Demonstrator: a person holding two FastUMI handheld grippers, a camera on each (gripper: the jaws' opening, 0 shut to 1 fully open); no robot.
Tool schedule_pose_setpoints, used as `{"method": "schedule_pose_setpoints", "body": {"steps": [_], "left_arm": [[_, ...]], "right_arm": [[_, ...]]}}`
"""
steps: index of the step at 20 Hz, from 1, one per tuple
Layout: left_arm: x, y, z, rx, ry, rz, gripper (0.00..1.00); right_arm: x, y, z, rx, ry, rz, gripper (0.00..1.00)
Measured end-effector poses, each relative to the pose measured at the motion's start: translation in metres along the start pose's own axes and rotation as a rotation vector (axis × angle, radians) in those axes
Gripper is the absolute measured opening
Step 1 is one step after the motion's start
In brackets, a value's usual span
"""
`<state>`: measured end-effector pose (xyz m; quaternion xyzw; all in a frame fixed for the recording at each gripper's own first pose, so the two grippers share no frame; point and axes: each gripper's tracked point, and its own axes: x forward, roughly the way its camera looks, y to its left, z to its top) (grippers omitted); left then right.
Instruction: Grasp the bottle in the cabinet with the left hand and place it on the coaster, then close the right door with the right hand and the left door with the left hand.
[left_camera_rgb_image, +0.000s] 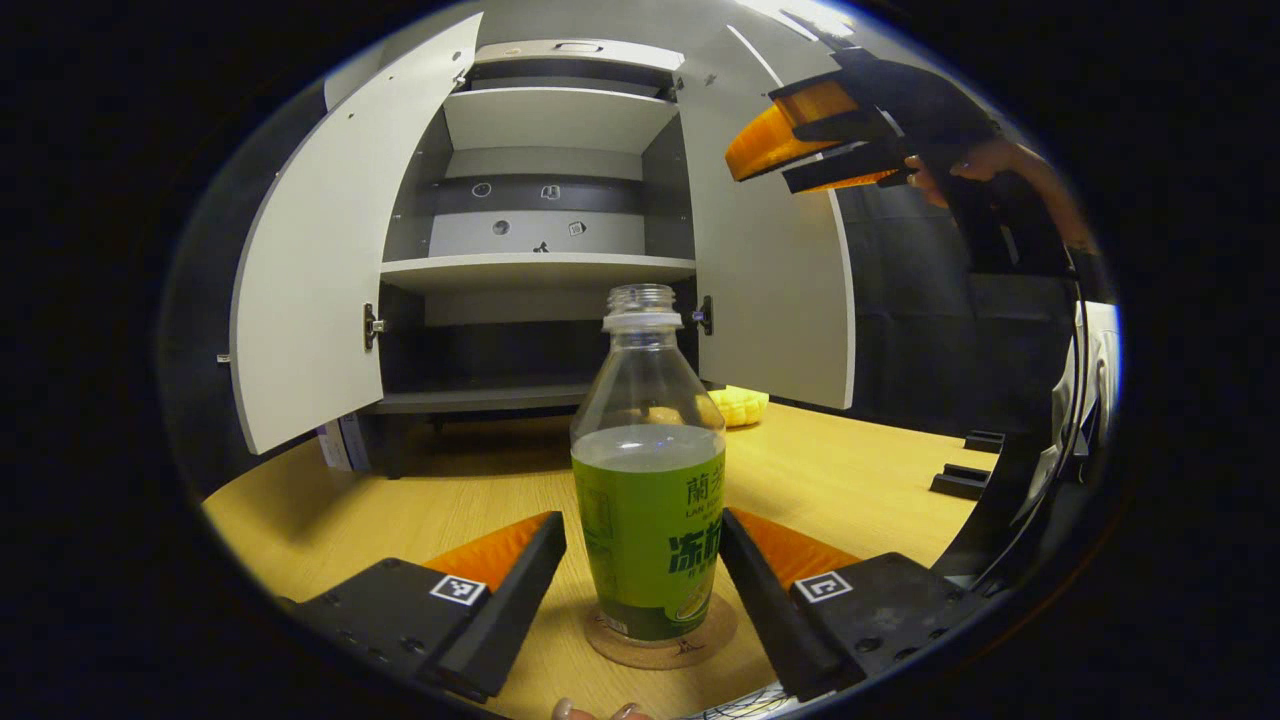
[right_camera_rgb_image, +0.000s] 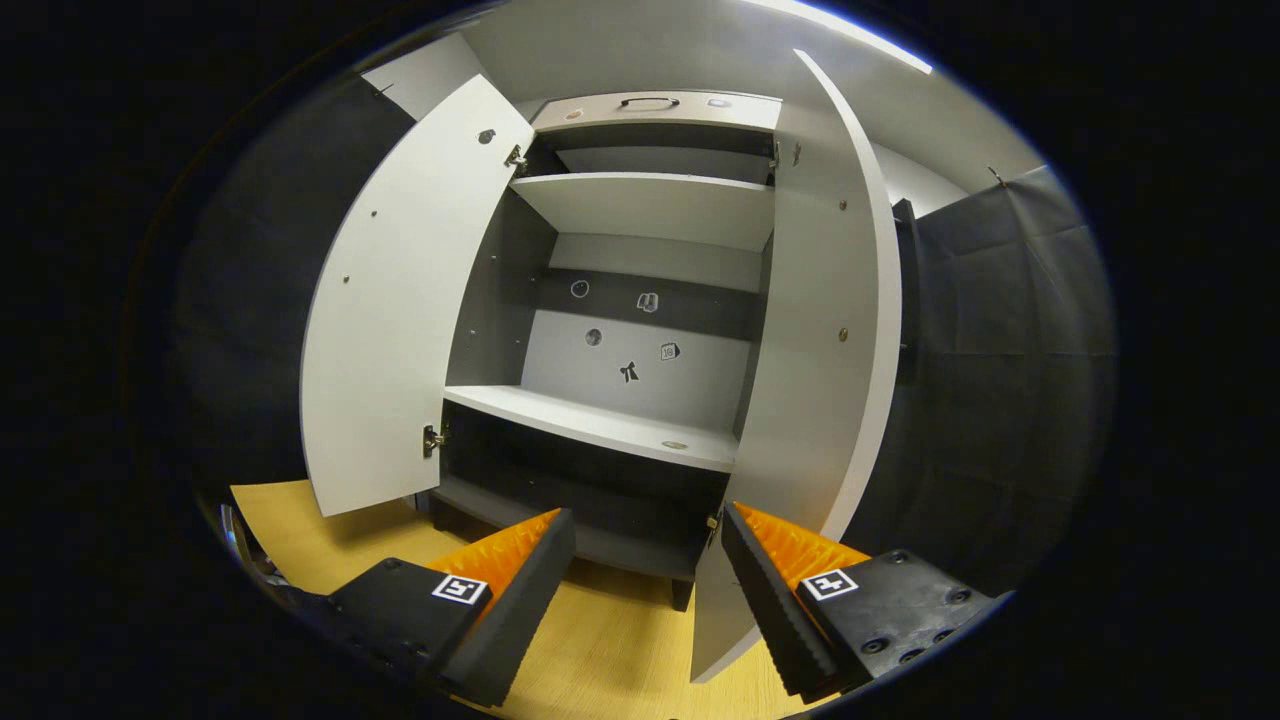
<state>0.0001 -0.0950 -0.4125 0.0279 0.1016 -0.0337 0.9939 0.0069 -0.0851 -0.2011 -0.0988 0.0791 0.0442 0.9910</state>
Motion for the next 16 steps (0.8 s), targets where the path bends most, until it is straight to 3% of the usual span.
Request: {"method": "schedule_pose_setpoints", "body": {"steps": [5, 10, 16], "left_arm": [[0.001, -0.013, 0.034, 0.035, -0.033, -0.044, 0.97], [-0.006, -0.009, 0.087, 0.030, -0.053, -0.035, 0.95], [-0.019, 0.006, 0.163, 0.068, -0.080, 0.006, 0.95]], "right_arm": [[-0.009, -0.001, 0.005, -0.028, -0.002, 0.009, 0.98], [-0.042, -0.010, 0.029, -0.025, -0.001, 0.028, 0.98], [-0.072, -0.055, 0.068, -0.005, -0.019, -0.042, 0.98]]}}
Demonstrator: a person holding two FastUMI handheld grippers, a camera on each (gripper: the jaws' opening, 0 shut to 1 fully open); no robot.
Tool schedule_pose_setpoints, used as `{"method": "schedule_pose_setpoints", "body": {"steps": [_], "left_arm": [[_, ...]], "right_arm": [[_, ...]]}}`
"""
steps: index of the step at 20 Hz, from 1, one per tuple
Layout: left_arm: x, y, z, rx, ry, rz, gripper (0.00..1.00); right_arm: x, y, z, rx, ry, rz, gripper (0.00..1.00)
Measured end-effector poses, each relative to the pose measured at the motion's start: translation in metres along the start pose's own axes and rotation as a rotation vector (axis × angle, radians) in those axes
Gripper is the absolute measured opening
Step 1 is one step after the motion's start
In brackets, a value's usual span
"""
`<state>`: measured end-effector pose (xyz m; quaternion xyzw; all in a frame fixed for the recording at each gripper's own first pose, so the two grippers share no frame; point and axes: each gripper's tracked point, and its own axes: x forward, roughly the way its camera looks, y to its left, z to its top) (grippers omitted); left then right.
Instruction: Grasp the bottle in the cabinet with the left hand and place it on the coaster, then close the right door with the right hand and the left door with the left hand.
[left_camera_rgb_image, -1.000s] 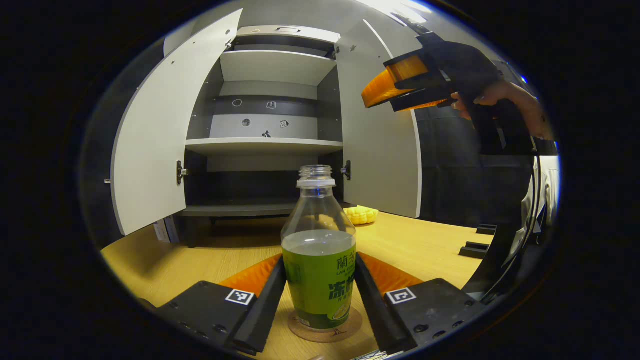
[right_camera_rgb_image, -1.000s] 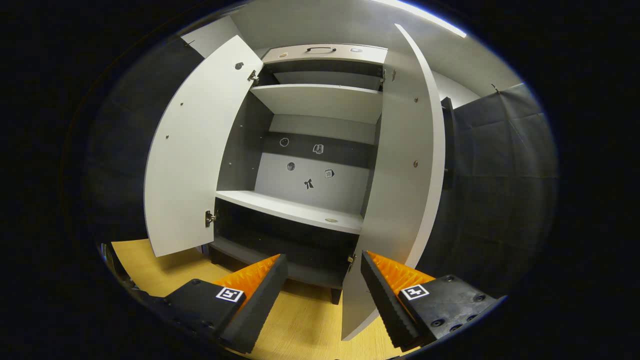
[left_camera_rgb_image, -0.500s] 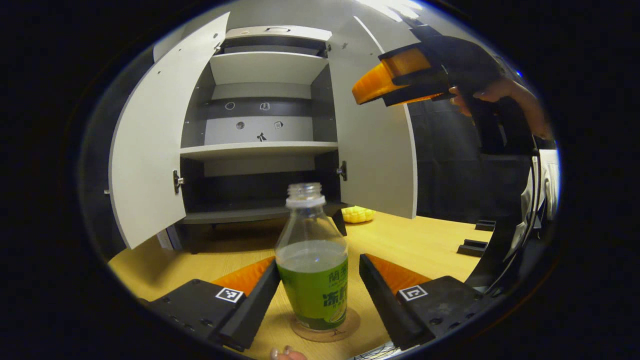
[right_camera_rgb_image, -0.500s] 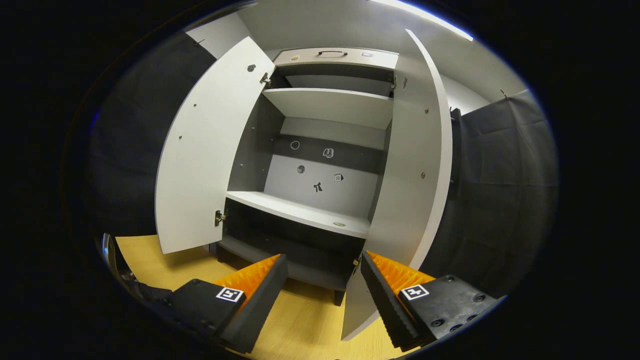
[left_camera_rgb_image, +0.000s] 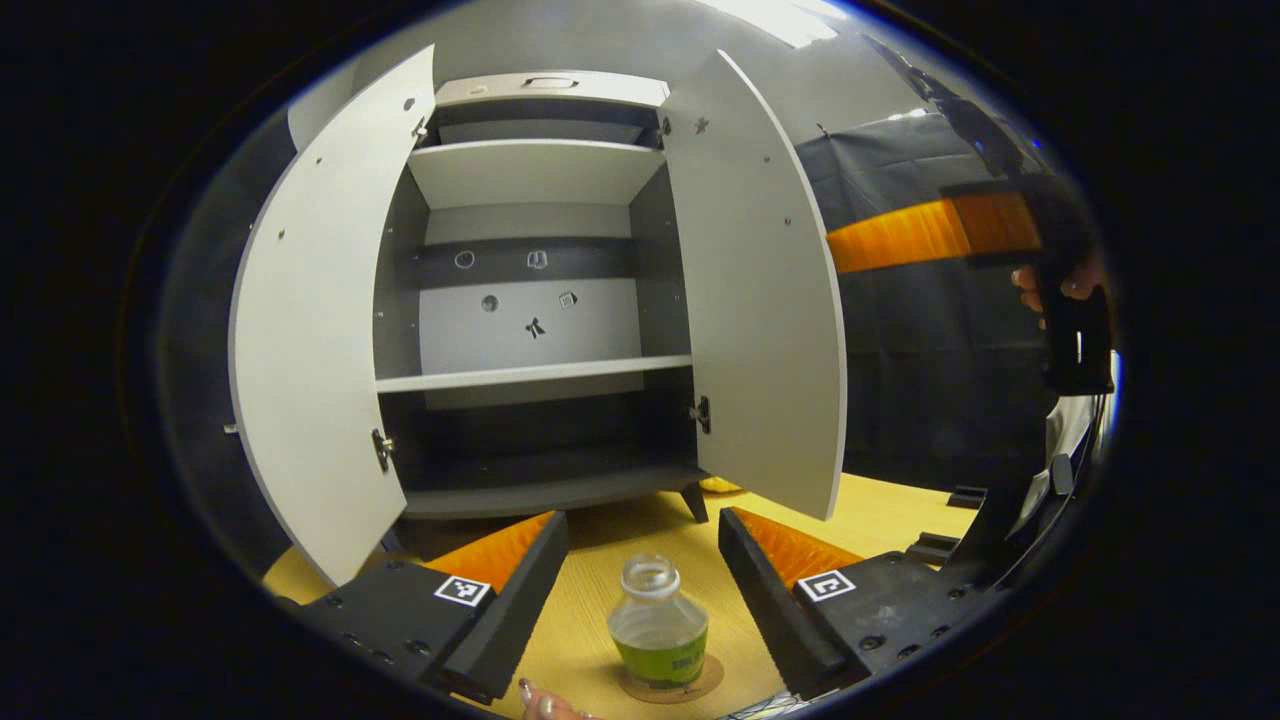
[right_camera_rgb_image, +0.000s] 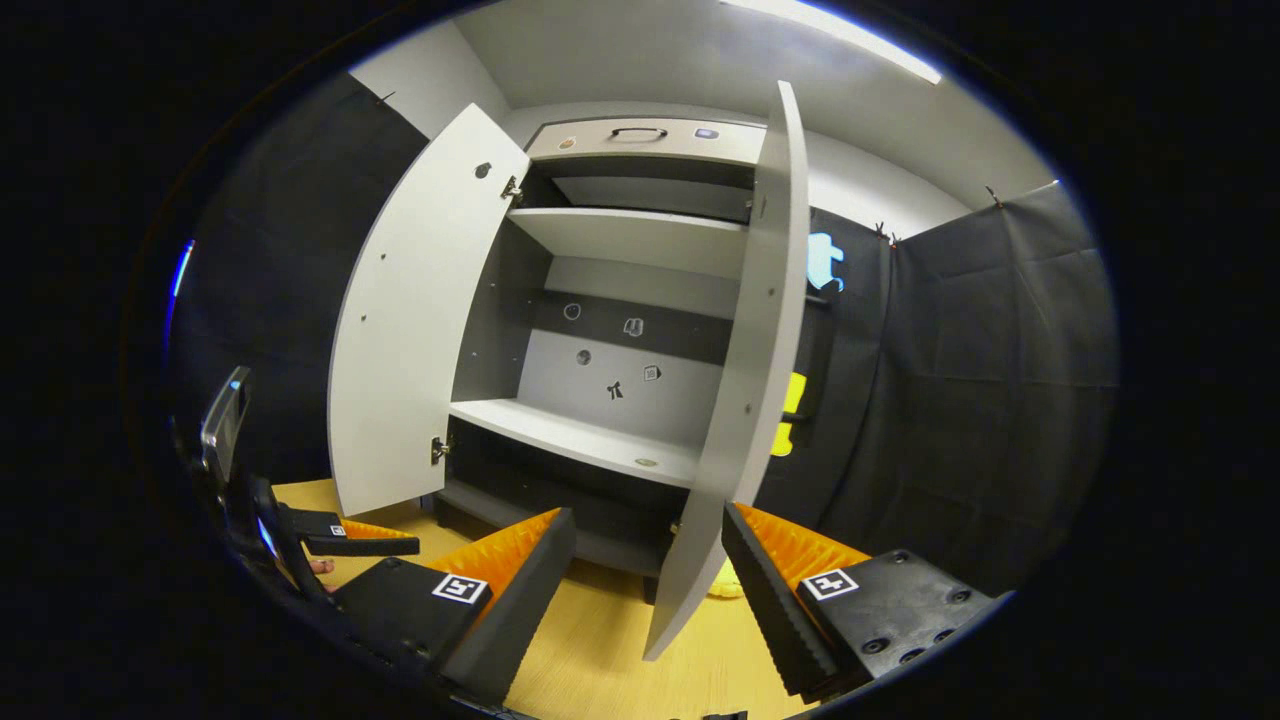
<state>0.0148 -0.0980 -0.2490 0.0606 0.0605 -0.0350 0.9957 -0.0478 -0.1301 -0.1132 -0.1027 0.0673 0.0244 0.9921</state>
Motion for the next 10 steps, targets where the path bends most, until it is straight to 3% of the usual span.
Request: {"method": "schedule_pose_setpoints", "body": {"steps": [6, 9, 10], "left_arm": [[-0.050, 0.032, 0.063, 0.009, 0.033, 0.073, 0.96], [-0.079, 0.060, 0.083, -0.032, 0.071, 0.109, 0.99], [-0.087, 0.072, 0.089, -0.060, 0.083, 0.127, 0.96]], "right_arm": [[-0.002, -0.083, 0.030, 0.028, -0.013, -0.154, 0.98], [0.013, -0.099, 0.048, 0.119, -0.042, -0.160, 0.97], [0.021, -0.103, 0.050, 0.147, -0.039, -0.158, 0.97]]}}
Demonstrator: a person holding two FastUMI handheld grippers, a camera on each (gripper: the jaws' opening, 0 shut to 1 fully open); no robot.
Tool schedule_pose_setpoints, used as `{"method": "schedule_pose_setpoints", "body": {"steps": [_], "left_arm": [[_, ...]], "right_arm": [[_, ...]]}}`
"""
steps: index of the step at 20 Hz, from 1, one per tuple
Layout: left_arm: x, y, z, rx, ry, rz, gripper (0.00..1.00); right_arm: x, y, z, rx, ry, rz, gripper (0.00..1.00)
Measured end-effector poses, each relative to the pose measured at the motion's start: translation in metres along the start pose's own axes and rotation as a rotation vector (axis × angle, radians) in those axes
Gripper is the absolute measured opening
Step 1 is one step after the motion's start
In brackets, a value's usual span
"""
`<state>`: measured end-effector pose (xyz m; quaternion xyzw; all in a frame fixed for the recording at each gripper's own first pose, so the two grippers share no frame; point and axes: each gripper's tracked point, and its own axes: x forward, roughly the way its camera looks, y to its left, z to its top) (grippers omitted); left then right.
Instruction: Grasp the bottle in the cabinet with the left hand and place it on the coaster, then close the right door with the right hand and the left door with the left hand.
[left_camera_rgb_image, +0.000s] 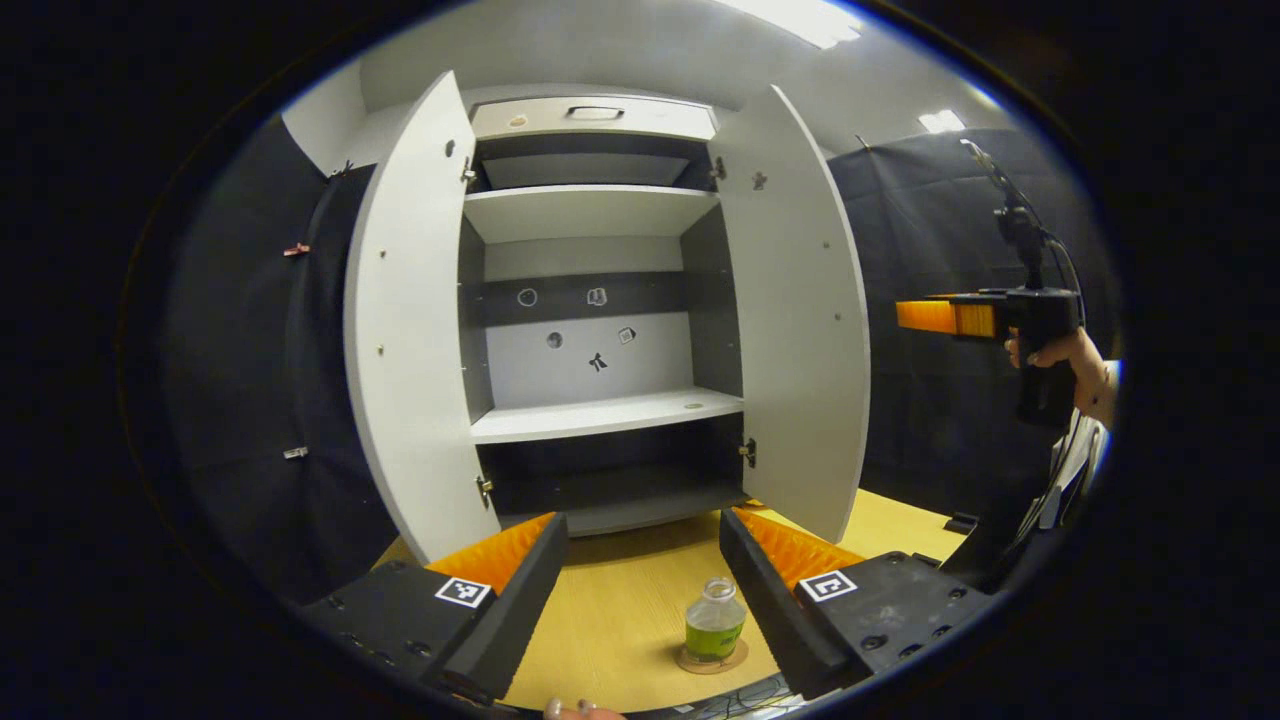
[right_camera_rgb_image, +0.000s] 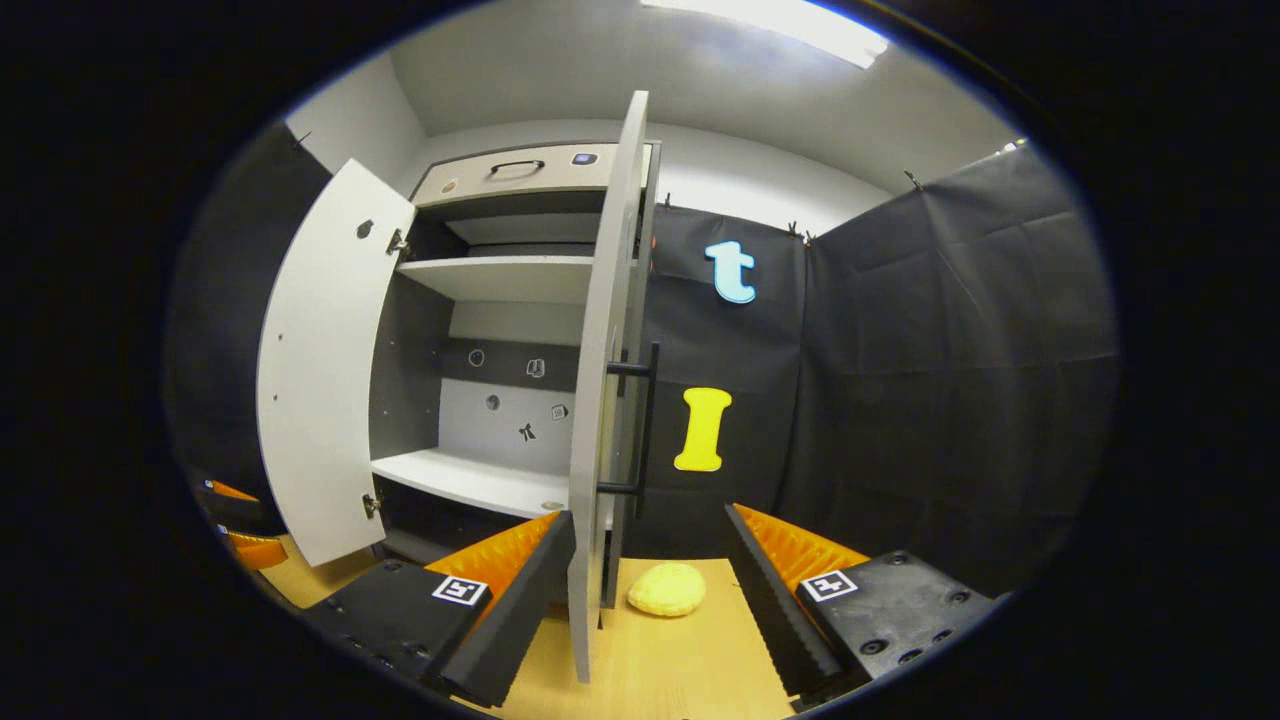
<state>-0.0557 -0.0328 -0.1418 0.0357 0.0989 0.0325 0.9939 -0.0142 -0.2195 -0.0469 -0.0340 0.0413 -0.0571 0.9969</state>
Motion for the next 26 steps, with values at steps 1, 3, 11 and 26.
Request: {"method": "schedule_pose_setpoints", "body": {"steps": [1, 3, 11, 26], "left_arm": [[-0.007, 0.015, 0.008, -0.023, 0.007, 0.024, 0.96], [-0.020, 0.048, 0.028, -0.046, -0.013, 0.079, 0.96], [-0.081, 0.173, 0.065, -0.002, -0.053, 0.340, 0.96], [-0.070, 0.249, 0.053, -0.039, -0.047, 0.359, 0.96]], "right_arm": [[0.009, -0.004, 0.001, 0.017, 0.005, -0.011, 0.98], [0.022, -0.015, 0.004, 0.033, 0.009, -0.039, 0.98], [0.059, -0.013, 0.031, 0.009, -0.023, -0.034, 0.97], [0.066, 0.067, 0.029, -0.008, -0.013, -0.007, 0.95]]}}
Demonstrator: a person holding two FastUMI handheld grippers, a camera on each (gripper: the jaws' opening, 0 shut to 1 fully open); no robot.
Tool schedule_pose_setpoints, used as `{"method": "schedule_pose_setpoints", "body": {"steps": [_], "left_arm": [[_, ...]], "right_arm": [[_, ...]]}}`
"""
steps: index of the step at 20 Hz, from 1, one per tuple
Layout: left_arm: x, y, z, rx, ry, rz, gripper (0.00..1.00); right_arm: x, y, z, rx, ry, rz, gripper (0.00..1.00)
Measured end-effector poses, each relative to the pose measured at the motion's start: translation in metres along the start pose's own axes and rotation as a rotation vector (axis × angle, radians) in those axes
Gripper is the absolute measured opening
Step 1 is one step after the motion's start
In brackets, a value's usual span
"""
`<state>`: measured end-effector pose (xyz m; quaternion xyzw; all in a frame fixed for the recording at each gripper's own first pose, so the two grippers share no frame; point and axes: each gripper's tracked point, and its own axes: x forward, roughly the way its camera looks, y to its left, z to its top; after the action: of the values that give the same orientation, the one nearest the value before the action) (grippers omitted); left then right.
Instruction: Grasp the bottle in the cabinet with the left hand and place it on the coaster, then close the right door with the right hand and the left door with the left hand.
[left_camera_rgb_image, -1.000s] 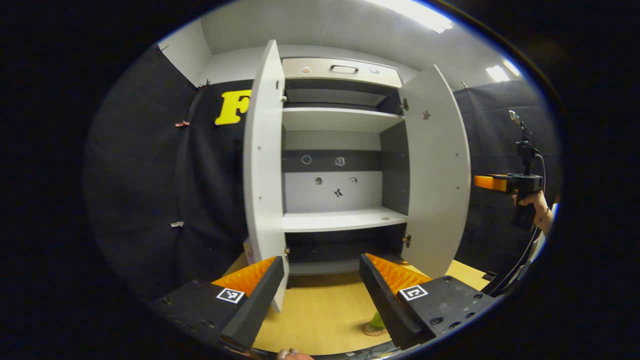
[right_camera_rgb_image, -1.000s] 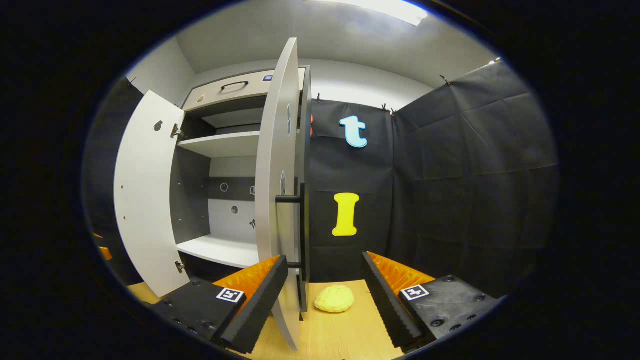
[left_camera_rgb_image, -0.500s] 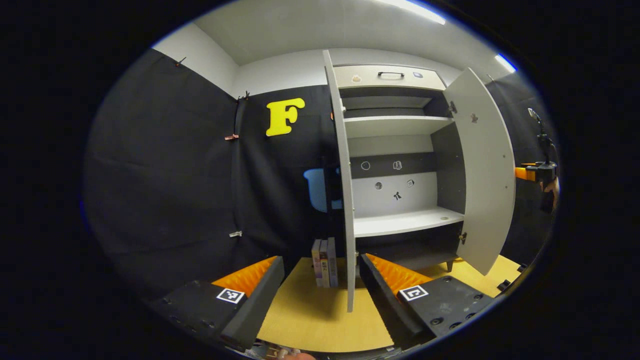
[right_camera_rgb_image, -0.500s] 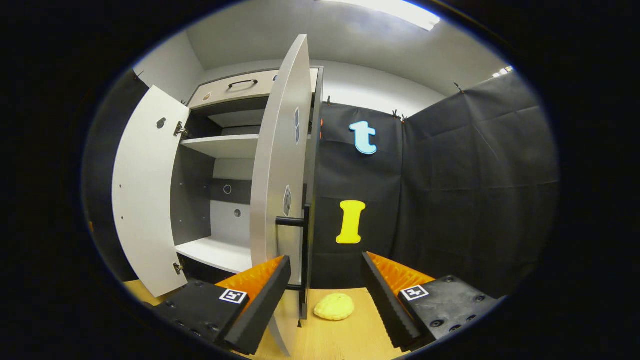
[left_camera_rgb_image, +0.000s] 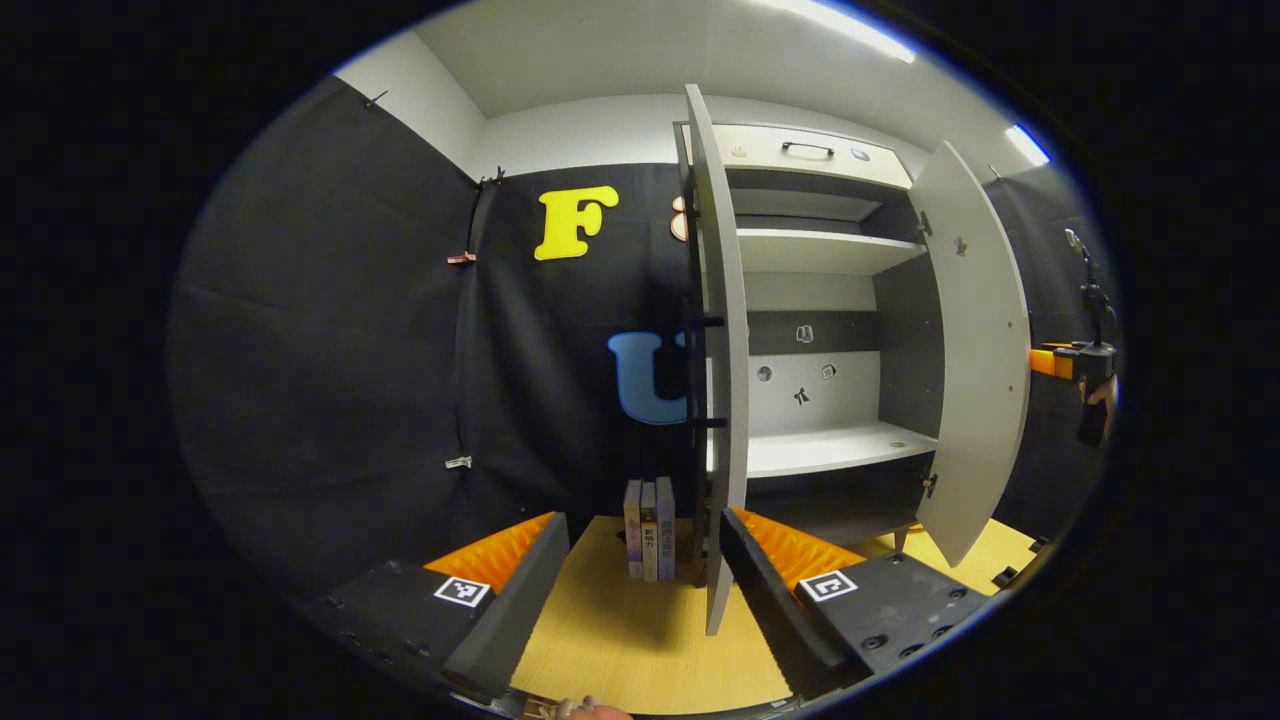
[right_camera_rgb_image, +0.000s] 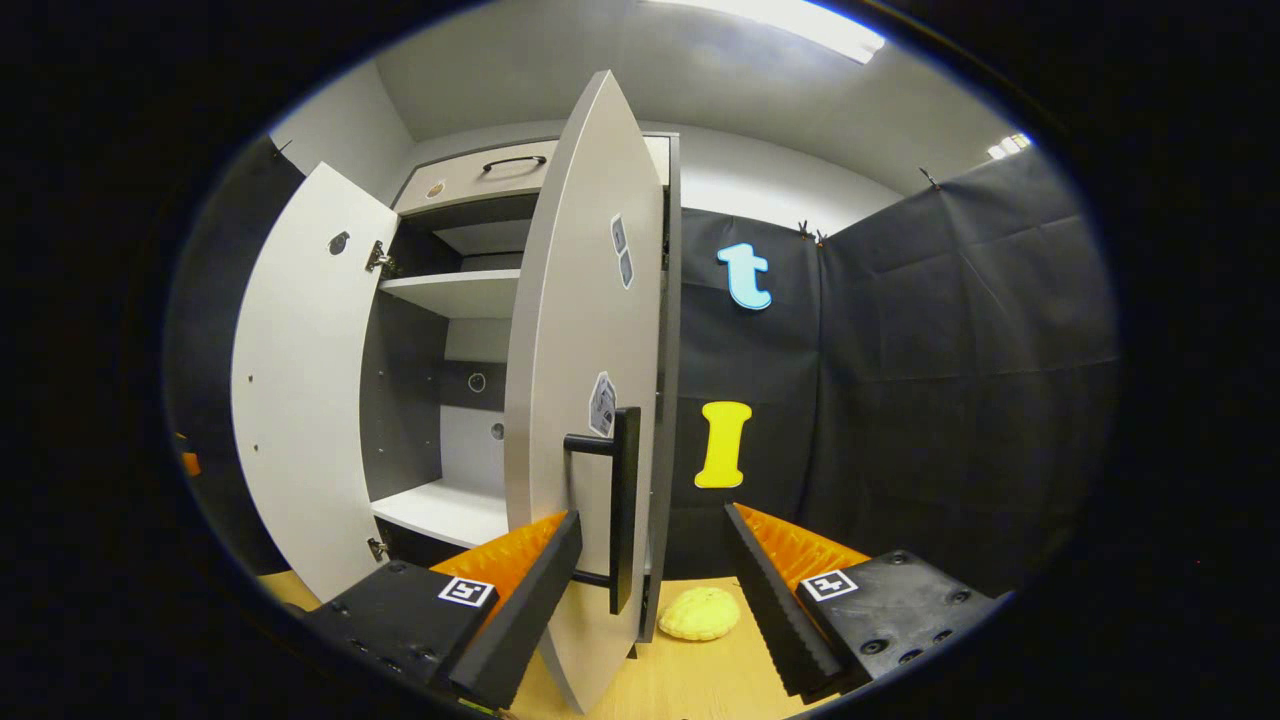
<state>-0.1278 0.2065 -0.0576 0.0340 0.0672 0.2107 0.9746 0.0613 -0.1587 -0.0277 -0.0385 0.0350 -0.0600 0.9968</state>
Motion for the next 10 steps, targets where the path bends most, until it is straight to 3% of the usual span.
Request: {"method": "schedule_pose_setpoints", "body": {"steps": [6, 10], "left_arm": [[0.021, 0.030, 0.002, 0.013, -0.008, -0.035, 0.96], [0.050, 0.032, 0.026, -0.007, -0.050, -0.099, 0.96]], "right_arm": [[0.011, 0.080, -0.004, -0.024, 0.007, 0.118, 0.95], [0.000, 0.101, -0.003, -0.035, 0.011, 0.133, 0.98]]}}
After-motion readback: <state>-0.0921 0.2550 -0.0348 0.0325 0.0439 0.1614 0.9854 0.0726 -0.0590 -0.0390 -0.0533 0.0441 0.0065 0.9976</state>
